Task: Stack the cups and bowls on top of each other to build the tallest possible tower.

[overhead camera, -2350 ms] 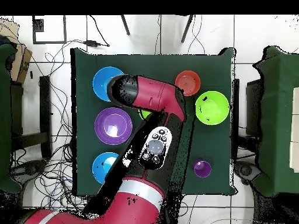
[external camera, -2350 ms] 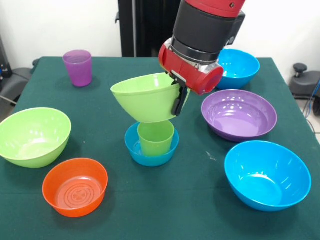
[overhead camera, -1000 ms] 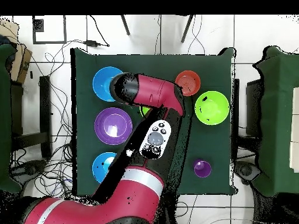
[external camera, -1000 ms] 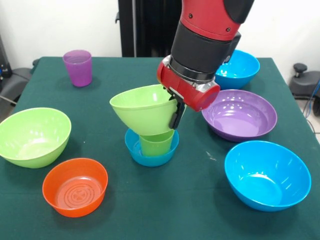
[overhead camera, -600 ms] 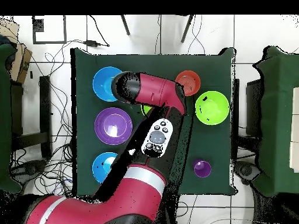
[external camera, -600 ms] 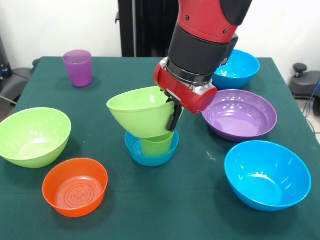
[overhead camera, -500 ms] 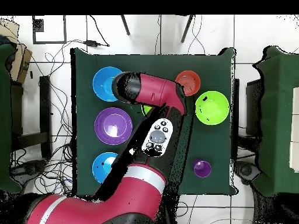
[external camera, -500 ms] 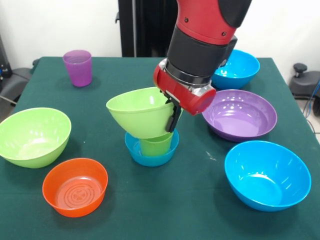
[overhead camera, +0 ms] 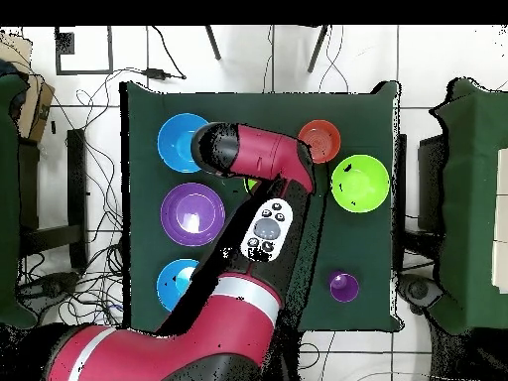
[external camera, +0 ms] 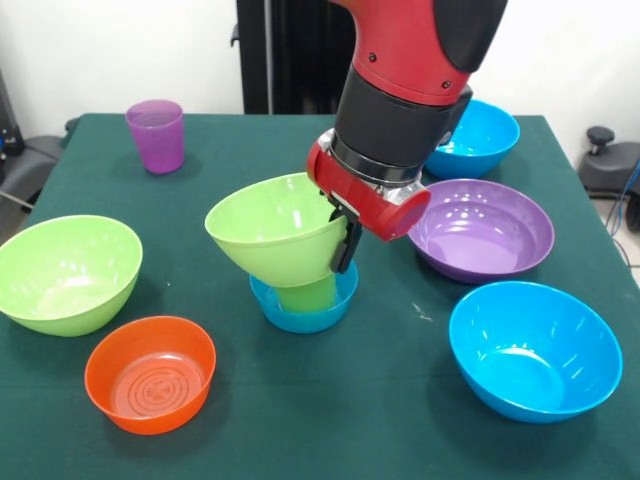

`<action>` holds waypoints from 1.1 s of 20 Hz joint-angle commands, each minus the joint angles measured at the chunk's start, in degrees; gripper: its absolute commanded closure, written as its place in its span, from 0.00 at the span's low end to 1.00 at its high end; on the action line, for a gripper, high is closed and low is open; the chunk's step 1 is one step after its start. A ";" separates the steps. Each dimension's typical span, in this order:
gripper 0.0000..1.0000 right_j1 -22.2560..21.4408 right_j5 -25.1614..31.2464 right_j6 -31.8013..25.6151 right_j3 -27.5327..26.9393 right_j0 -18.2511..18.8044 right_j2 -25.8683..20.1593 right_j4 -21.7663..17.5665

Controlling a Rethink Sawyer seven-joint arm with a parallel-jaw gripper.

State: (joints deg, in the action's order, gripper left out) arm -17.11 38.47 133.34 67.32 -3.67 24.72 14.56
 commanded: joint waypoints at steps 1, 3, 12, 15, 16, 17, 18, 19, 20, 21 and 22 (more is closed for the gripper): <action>1.00 0.65 2.42 -2.35 -1.11 1.49 -5.44 -4.28; 1.00 0.35 3.29 -2.37 -1.29 1.34 -5.23 -4.29; 1.00 -0.18 3.59 -1.88 0.06 0.65 -5.00 -4.33; 1.00 0.14 3.74 -1.20 0.34 0.10 -4.51 -4.46; 1.00 0.32 3.79 -1.02 0.39 -0.04 -4.37 -4.52; 1.00 0.53 3.70 -0.83 0.43 -0.19 -4.31 -4.55; 1.00 0.80 3.70 -0.52 0.41 -0.56 -3.86 -4.78; 1.00 1.12 3.90 -0.27 0.21 -0.83 -3.54 -4.92; 1.00 1.44 4.62 0.01 -0.09 -1.31 -2.89 -5.20; 1.00 1.68 5.08 0.13 -0.21 -1.60 -2.59 -5.31; 1.00 1.93 5.53 0.24 -0.34 -1.89 -2.29 -5.42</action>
State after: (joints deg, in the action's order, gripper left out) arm -16.91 38.47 133.34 67.23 -4.25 25.33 14.55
